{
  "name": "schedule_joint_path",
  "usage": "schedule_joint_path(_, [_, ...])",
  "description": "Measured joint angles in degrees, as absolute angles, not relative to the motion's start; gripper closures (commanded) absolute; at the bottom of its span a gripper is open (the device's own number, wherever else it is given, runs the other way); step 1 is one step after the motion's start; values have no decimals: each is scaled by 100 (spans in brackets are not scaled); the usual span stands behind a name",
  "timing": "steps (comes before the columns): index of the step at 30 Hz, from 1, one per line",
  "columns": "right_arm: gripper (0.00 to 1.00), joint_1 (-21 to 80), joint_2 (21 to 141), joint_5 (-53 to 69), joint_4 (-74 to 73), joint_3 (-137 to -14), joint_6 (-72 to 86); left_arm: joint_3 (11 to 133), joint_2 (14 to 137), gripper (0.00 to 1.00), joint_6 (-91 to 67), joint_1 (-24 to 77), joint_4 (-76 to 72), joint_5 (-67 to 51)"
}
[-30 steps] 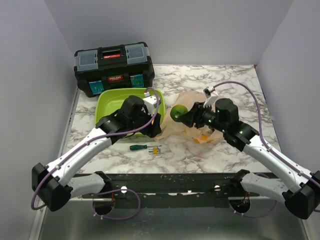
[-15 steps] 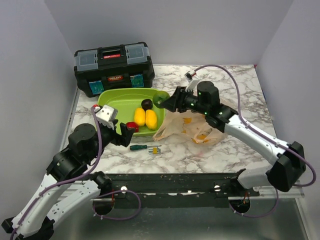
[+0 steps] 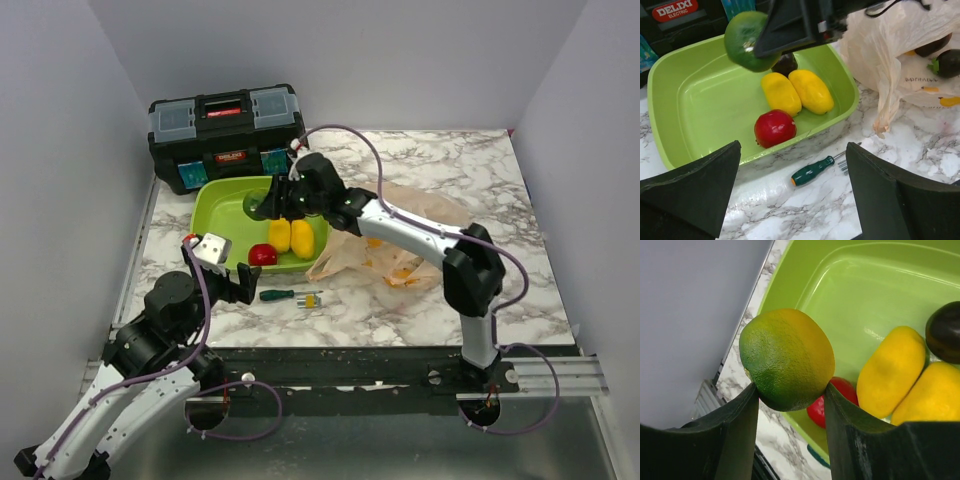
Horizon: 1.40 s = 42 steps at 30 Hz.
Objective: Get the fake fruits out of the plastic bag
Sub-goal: Place the fake fruit in the bin.
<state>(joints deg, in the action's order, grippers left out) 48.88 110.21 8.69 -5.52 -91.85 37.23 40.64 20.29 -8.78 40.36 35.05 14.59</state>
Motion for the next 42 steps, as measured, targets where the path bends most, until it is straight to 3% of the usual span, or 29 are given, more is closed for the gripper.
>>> schedule_joint_path(10, [88,5155,12864,366,-2287,-11382,3743,3865,1955,14,-884,4036,3089,1479])
schedule_joint_path(21, [78,5245,13740,34,-3190,-12269,3750,3865,2008,14,-902,4036,3048,1476])
schedule_joint_path(26, [68,5247,13891,-69,-3332,-12333,3747,3865,2008,14,-904,4036,3048,1476])
schedule_joint_path(33, [47,5247,14022,-104,-3356,-12462,3745,3865,2010,14,-904,4036,3046,1476])
schedule_joint_path(42, [33,5247,13987,-115,-3380,-12462,3647,3865,2082,14,-904,4036,3006,1452])
